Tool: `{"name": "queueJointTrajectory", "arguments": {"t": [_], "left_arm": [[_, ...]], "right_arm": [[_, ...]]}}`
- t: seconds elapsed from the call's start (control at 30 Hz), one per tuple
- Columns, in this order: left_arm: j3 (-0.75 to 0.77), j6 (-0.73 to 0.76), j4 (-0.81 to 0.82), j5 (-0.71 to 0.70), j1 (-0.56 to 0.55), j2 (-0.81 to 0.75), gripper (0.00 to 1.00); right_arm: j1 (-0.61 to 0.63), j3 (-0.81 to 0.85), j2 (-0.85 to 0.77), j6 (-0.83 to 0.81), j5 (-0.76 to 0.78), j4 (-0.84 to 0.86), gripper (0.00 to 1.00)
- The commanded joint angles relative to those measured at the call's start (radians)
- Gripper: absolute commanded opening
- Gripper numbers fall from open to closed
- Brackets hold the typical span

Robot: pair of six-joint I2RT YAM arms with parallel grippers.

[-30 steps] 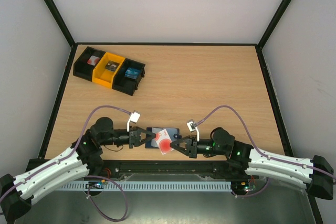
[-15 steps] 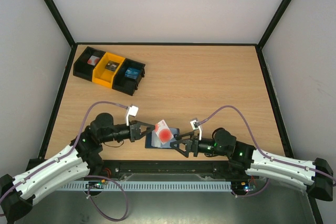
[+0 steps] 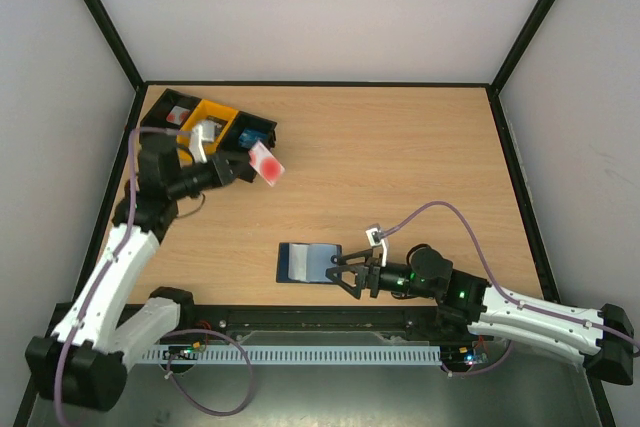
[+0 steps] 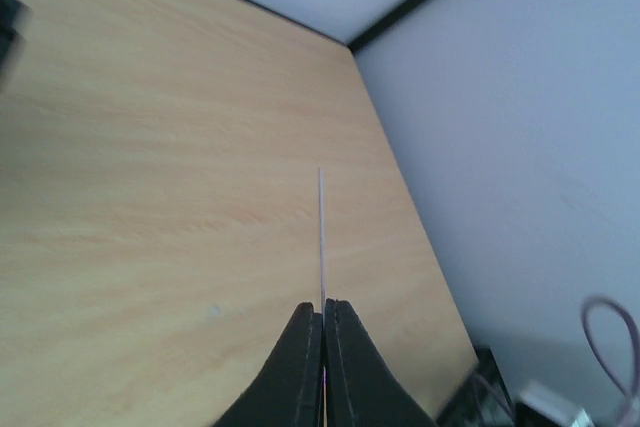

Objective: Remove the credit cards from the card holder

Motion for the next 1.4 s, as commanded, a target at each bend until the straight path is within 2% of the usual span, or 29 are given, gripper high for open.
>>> {"name": "queueJointTrajectory", "arguments": {"t": [0.0,0.13,0.3,0.5,0.63,0.83,1.0,1.2,1.37], "left_arm": [[0.161,0.126,-0.1,0.115,0.167,0.134,0.03],[0.239,0.095,-0.031,0.162,0.294,0.249,0.03],[0.331,0.104,-0.014,0.153,0.413,0.4,0.03],[0.427,0.142,-0.006,0.079,0.506,0.572,0.03],[0.521,0.187,0.024,0.084,0.553,0.684,0.03],[0.672,0.245,0.036,0.036,0.587,0.843,0.03],[0.829,0.376,-0.037,0.01,0.589,0.985,0.03],[0.899,0.454,-0.027,-0.003,0.613,1.107,0.03],[0.903,0.424,0.051,0.022,0.634,1.177,0.03]], "right_arm": [[0.005,0.033,-0.012,-0.015,0.021,-0.005,0.98],[0.006,0.045,-0.012,-0.033,0.023,-0.002,0.98],[0.005,0.07,-0.003,-0.067,0.034,-0.011,0.98],[0.006,0.079,0.009,-0.095,0.037,-0.003,0.98],[0.006,0.08,0.025,-0.106,0.053,-0.016,0.98],[0.006,0.095,0.053,-0.12,0.064,-0.034,0.98],[0.005,0.089,0.054,-0.123,0.096,-0.043,0.98],[0.005,0.098,0.059,-0.099,0.133,-0.034,0.98],[0.006,0.097,0.071,-0.084,0.162,-0.009,0.98]]}}
